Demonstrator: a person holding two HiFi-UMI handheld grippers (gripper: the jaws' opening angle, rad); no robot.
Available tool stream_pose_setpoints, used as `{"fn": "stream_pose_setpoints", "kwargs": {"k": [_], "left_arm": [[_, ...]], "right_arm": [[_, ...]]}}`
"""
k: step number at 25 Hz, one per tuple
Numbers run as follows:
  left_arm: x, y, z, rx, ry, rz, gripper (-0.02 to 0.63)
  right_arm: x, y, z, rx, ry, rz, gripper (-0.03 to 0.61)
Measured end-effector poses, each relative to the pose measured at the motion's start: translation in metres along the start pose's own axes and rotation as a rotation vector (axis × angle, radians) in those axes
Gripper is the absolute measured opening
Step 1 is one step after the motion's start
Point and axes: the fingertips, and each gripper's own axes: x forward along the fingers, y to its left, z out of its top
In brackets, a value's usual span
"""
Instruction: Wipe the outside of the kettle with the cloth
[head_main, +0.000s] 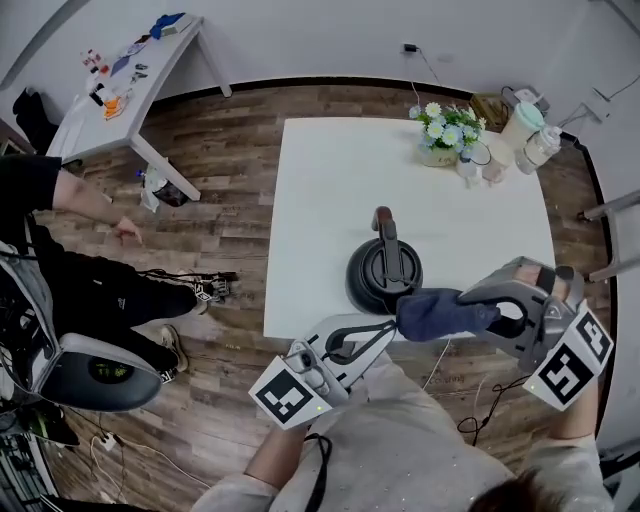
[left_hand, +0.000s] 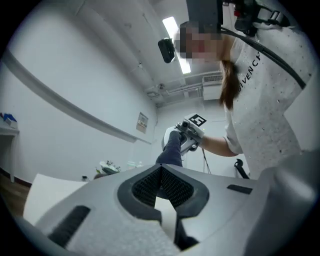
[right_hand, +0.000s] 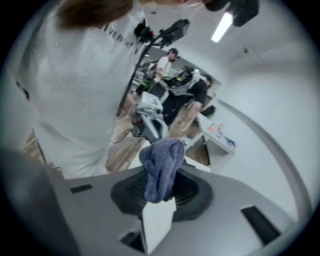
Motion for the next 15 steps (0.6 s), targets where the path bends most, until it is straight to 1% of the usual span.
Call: {"fn": "stream_pose_setpoints", "kwargs": {"k": [2, 4, 5, 6, 7, 8, 9, 10, 11, 13, 15], "left_arm": [[-0.012, 0.027, 0.019, 0.042, -0.047, 0.102, 0.006], [-0.023, 0.058, 0.032, 0.089, -0.093, 0.19, 0.006], [-0.028, 0.071, 0.035, 0.105, -0.099, 0.223, 0.006], [-0.032, 0.08, 0.035, 0.118, -0.096, 0.251, 0.006], [-0.035, 0.086, 0.034, 0.126, -0.087, 0.274, 0.006], [-0.037, 0.091, 0.031, 0.127, -0.076, 0.293, 0.006], [-0.038, 0.094, 0.027, 0.122, -0.064, 0.31, 0.006], [-0.039, 0.096, 0.022, 0.113, -0.054, 0.325, 0.006], [-0.039, 0.098, 0.017, 0.102, -0.047, 0.335, 0.006], [-0.036, 0.098, 0.009, 0.085, -0.038, 0.336, 0.006], [-0.032, 0.097, 0.003, 0.077, -0.029, 0.327, 0.006]], "right_arm": [[-0.015, -0.037, -0.015, 0.09, -0.004, -0.218, 0.071], [-0.02, -0.068, -0.044, 0.228, 0.011, -0.434, 0.071], [-0.019, -0.08, -0.06, 0.311, 0.023, -0.523, 0.071], [-0.016, -0.09, -0.073, 0.39, 0.021, -0.591, 0.071], [-0.011, -0.097, -0.082, 0.462, -0.003, -0.635, 0.071], [-0.002, -0.102, -0.088, 0.529, -0.043, -0.648, 0.071], [0.011, -0.102, -0.09, 0.585, -0.082, -0.632, 0.071], [0.025, -0.097, -0.092, 0.622, -0.107, -0.596, 0.071], [0.039, -0.089, -0.091, 0.636, -0.116, -0.549, 0.071], [0.06, -0.063, -0.087, 0.634, -0.097, -0.447, 0.071], [0.065, -0.038, -0.08, 0.625, -0.068, -0.365, 0.071]]}}
